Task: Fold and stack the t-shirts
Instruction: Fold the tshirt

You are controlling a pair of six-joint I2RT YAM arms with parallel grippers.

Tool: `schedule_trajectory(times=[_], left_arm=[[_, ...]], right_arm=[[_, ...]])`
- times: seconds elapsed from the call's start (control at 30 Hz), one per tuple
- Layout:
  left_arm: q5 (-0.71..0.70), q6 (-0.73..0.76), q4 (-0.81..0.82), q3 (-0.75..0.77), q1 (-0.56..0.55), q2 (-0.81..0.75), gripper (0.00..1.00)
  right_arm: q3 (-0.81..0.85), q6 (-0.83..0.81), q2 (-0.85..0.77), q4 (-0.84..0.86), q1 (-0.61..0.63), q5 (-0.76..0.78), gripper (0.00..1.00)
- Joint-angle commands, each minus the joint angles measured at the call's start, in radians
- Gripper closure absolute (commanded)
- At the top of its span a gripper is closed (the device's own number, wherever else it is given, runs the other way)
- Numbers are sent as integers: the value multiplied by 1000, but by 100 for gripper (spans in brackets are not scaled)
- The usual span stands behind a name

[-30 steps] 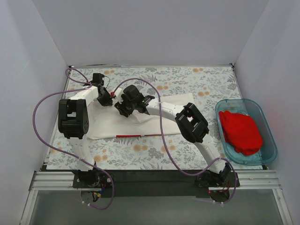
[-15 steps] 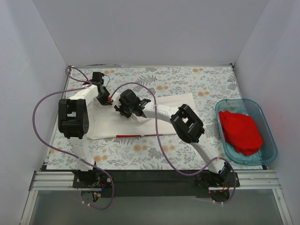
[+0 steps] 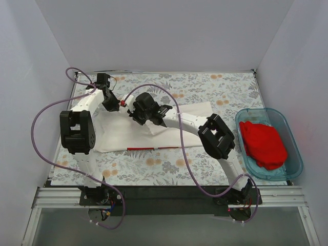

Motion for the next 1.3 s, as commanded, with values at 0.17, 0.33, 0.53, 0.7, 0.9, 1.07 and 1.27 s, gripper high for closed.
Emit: schedule_trajectory(times=[0.17,0.33,0.53,0.7,0.9,1.07,1.27], left_arm=[[-26,-4,-76,-58,33,-165,100],[-9,-1,-112,-83,34,-211,100],[0,-3,-104,-167,34,-248,100],[8,-4,-113,-207,34,-257,100],[-9,-4,-161,-170,34,-272,100],[-48,3,-202,-150,34,-278,100],[-69,6,-234,-106,34,-280,100]], right_arm=[[-150,5,-130,83,1,-71,99],[-216,3,-161,114,1,-103,99],[-261,11,-178,129,2,-151,98],[-269,9,-176,131,1,-152,97],[-273,6,-206,129,1,-151,97],[-299,6,-235,132,1,-151,97],[-328,19,-255,142,-10,-151,97]])
